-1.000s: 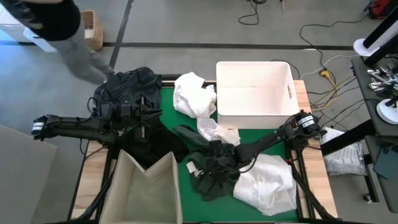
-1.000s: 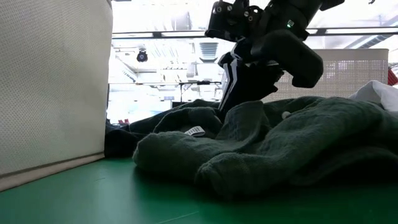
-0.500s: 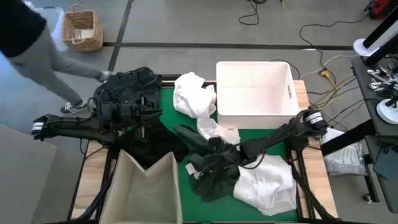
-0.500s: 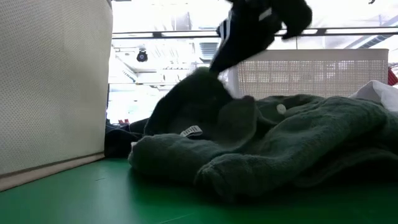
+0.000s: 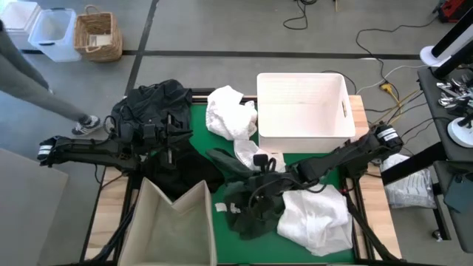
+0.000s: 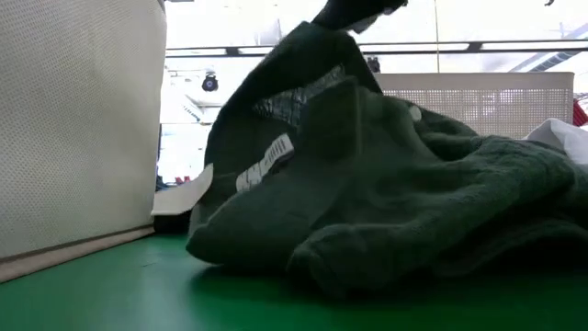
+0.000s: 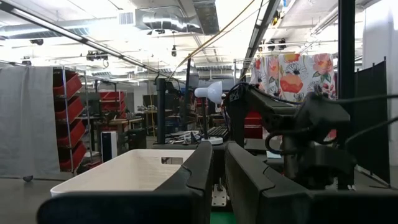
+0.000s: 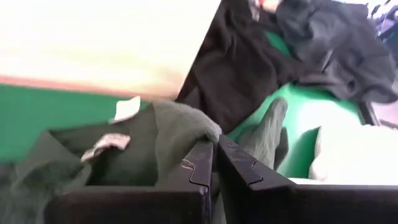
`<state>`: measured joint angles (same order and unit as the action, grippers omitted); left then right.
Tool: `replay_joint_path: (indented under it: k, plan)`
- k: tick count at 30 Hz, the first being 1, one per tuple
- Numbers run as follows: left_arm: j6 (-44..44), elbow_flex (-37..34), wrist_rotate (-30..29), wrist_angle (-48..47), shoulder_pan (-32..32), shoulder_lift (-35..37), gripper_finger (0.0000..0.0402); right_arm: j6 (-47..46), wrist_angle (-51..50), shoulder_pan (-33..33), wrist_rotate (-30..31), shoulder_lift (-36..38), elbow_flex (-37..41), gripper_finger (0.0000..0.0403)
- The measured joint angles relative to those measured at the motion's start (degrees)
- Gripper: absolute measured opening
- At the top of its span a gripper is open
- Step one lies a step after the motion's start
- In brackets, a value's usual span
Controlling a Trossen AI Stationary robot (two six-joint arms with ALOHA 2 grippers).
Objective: Sort clothes
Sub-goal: Put the green polo shirt into the top right white bin
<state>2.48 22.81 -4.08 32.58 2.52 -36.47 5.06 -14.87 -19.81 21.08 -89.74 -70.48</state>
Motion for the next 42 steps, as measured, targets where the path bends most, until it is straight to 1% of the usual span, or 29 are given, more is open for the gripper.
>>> replay_joint_path:
  k: [12,19,24,26,32,38,42]
  plan:
    - [0.0,0.0,0.0,0.0,0.0,0.0,0.0025,4.0,7.5,-0.6,0.0,5.0,0.0,0.0009]
    - [0.0,0.0,0.0,0.0,0.0,-0.1,0.0025,5.1,8.8,-0.7,0.0,8.9,0.0,0.0009]
    - [0.0,0.0,0.0,0.1,0.0,-0.2,0.0025,7.0,12.6,-1.0,0.0,11.6,0.1,0.0009]
    - [0.0,0.0,0.0,0.4,0.0,-0.4,0.0025,7.1,12.7,-1.1,0.0,12.7,0.0,0.0009]
    - [-0.2,0.0,0.0,1.1,0.0,-1.2,0.0025,6.6,12.8,-1.1,0.0,12.7,0.3,0.0009]
    - [-0.4,0.0,0.1,3.1,0.0,-2.8,0.0025,8.1,16.0,-1.0,5.3,12.8,0.3,0.0009]
    - [-1.1,0.0,0.1,5.2,0.0,-4.3,0.0025,10.9,21.3,-0.9,6.1,13.4,0.2,0.0009]
